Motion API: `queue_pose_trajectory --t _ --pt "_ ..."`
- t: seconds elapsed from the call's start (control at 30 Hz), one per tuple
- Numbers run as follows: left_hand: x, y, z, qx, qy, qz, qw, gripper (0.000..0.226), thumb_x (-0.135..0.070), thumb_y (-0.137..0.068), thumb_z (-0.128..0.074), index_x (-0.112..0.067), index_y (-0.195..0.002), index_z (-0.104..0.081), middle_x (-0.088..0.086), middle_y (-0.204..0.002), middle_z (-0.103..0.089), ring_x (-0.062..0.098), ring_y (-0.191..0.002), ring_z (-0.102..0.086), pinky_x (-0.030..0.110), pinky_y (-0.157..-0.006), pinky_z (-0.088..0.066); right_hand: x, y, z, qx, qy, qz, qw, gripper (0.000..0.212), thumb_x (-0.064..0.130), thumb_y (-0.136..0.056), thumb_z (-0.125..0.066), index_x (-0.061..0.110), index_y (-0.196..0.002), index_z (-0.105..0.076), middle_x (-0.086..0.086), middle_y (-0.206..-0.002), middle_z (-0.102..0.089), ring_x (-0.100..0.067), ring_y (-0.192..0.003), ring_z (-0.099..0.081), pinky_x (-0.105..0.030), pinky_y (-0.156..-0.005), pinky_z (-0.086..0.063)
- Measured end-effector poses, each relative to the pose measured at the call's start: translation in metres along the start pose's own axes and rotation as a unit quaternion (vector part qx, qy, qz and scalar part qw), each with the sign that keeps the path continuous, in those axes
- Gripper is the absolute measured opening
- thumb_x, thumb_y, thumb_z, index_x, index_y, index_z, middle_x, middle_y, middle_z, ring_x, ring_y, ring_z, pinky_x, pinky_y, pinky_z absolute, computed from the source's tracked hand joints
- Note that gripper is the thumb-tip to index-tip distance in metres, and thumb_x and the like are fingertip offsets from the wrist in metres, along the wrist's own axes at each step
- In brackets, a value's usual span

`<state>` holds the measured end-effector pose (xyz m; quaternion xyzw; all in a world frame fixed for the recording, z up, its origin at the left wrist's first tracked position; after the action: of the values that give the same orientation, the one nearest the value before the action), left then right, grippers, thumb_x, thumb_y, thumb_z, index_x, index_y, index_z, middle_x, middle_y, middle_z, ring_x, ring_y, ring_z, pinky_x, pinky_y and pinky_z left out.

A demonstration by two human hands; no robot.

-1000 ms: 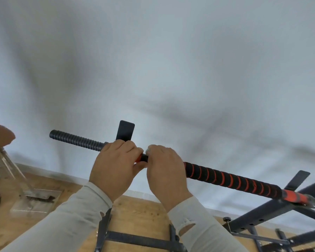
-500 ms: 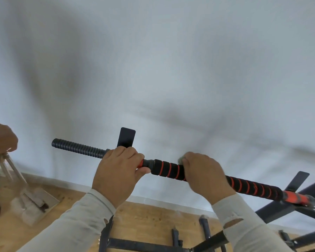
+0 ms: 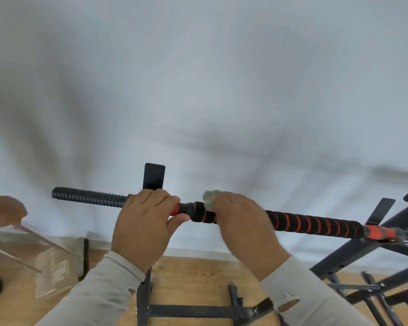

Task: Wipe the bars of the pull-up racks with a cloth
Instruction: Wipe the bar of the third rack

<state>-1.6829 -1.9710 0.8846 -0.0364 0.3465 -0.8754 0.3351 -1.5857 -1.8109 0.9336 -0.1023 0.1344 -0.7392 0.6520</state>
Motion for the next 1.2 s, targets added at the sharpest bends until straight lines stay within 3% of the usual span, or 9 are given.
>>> queue_pose_trajectory --t 0.1,0.2,0.4,0.5,0.63,0.77,0.87,1.03,1.2 --pt "-0.001 0.000 0.001 0.003 -0.004 0.006 1.000 0.041 -0.058 -0.094 -0.047 -0.023 -0.095 -0.069 -0.008 -0.087 -0.063 0.020 -0.083 -0.059 0.037 -0.079 -0.047 -0.039 0.004 0.015 0.117 0.095 -0.068 0.986 0.017 0.019 -0.086 -0.061 0.032 -0.097 -0.058 0.010 -0.080 -0.060 -0.014 -0.074 -0.060 -0.030 -0.066 -0.052" --pt "-0.001 0.000 0.000 0.006 -0.009 0.012 1.000 0.042 -0.060 -0.094 -0.044 -0.025 -0.095 -0.068 -0.010 -0.088 -0.062 0.018 -0.084 -0.058 0.035 -0.079 -0.045 -0.055 0.005 0.025 0.153 0.117 -0.119 0.974 0.015 0.024 -0.090 -0.062 0.031 -0.099 -0.053 0.012 -0.079 -0.049 -0.012 -0.071 -0.055 -0.025 -0.062 -0.043" --pt "-0.001 0.000 0.001 0.004 -0.001 0.013 1.000 0.037 -0.058 -0.093 -0.049 -0.025 -0.094 -0.068 -0.010 -0.088 -0.061 0.019 -0.083 -0.058 0.036 -0.078 -0.045 0.016 -0.015 0.007 0.074 0.060 -0.105 0.990 0.019 0.005 -0.081 -0.047 0.023 -0.083 -0.049 0.007 -0.069 -0.043 -0.022 -0.068 -0.050 -0.032 -0.058 -0.036" --pt "-0.002 0.000 0.001 -0.012 0.012 0.006 1.000 0.027 -0.046 -0.093 -0.051 -0.025 -0.087 -0.067 -0.010 -0.085 -0.062 0.022 -0.082 -0.058 0.037 -0.076 -0.044 0.055 -0.020 -0.005 -0.019 -0.002 -0.055 0.998 0.017 0.007 -0.082 -0.058 0.022 -0.078 -0.051 0.006 -0.068 -0.050 -0.021 -0.065 -0.051 -0.033 -0.056 -0.037" --pt "-0.001 0.000 0.001 -0.018 0.019 0.002 1.000 0.028 -0.046 -0.094 -0.051 -0.024 -0.087 -0.067 -0.009 -0.085 -0.062 0.022 -0.081 -0.058 0.038 -0.075 -0.045 0.050 -0.003 -0.023 -0.082 -0.062 0.003 0.995 0.017 0.015 -0.095 -0.058 0.021 -0.107 -0.068 0.005 -0.101 -0.071 -0.019 -0.096 -0.065 -0.036 -0.088 -0.053" --pt "-0.001 0.001 0.001 0.000 0.002 0.003 1.000 0.038 -0.057 -0.093 -0.051 -0.023 -0.095 -0.068 -0.008 -0.088 -0.063 0.022 -0.084 -0.059 0.039 -0.077 -0.048 0.008 0.015 -0.010 -0.094 -0.045 0.000 0.995 0.032 0.019 -0.094 -0.055 0.026 -0.122 -0.069 0.010 -0.117 -0.071 -0.016 -0.094 -0.066 -0.030 -0.077 -0.054" --pt "-0.002 0.000 0.002 0.003 -0.005 0.007 1.000 0.042 -0.058 -0.093 -0.048 -0.022 -0.096 -0.069 -0.007 -0.088 -0.064 0.022 -0.084 -0.061 0.039 -0.078 -0.049 -0.031 0.028 -0.004 -0.015 0.034 -0.048 0.998 0.043 0.024 -0.095 -0.043 0.031 -0.133 -0.063 0.012 -0.121 -0.069 -0.015 -0.103 -0.067 -0.032 -0.084 -0.056" --pt "-0.003 0.000 0.001 0.005 -0.019 0.005 1.000 0.042 -0.057 -0.093 -0.048 -0.022 -0.096 -0.069 -0.006 -0.088 -0.064 0.022 -0.085 -0.061 0.040 -0.079 -0.049 -0.067 0.032 0.013 0.034 0.027 -0.148 0.988 0.028 0.013 -0.093 -0.058 0.040 -0.101 -0.057 0.010 -0.081 -0.065 -0.019 -0.072 -0.065 -0.035 -0.062 -0.057" --pt "-0.002 0.000 0.000 0.015 -0.021 0.006 1.000 0.044 -0.058 -0.093 -0.046 -0.021 -0.098 -0.070 -0.005 -0.089 -0.066 0.023 -0.085 -0.062 0.041 -0.079 -0.050 0.002 0.019 0.003 -0.094 0.008 -0.130 0.987 0.015 0.015 -0.090 -0.061 0.024 -0.096 -0.071 0.009 -0.083 -0.071 -0.015 -0.077 -0.068 -0.025 -0.060 -0.044"
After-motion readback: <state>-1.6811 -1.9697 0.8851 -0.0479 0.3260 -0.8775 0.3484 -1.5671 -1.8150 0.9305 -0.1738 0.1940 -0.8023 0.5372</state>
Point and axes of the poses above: each hand's wrist, its own y-axis away from the middle knuckle, its own z-axis out of the back of the hand, x = y × z, the point moved 4 cm from there along -y, towards the middle knuckle
